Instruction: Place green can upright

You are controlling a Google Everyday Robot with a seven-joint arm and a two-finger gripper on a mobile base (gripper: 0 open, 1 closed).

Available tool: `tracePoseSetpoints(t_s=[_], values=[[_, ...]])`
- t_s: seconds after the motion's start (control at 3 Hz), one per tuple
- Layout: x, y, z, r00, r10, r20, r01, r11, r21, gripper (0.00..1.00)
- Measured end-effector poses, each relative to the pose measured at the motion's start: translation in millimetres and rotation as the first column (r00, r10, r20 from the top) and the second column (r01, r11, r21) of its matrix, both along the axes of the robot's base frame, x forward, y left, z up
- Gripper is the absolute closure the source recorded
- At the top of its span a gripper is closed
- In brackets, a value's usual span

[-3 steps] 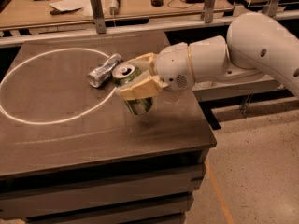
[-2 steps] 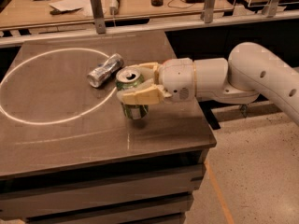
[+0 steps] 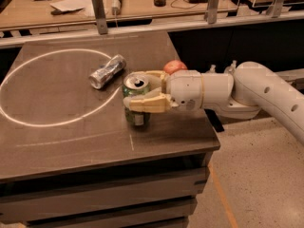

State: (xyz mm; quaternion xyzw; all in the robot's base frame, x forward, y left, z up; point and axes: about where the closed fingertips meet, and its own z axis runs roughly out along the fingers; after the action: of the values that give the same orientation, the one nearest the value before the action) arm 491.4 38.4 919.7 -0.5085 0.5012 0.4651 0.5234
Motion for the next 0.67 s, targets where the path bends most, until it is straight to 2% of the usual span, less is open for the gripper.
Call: tracePoseSetpoints(t_s=[0.33,0.67], values=[[-2.1,-6.9,-5.9,0.9999,-0.009,-0.004,0.009,1.000,-0.018,0.21],[-5.4,-26.2,-10.0,0.9987,-0.050,-0.013,0.049,0.998,-0.036,0.01]])
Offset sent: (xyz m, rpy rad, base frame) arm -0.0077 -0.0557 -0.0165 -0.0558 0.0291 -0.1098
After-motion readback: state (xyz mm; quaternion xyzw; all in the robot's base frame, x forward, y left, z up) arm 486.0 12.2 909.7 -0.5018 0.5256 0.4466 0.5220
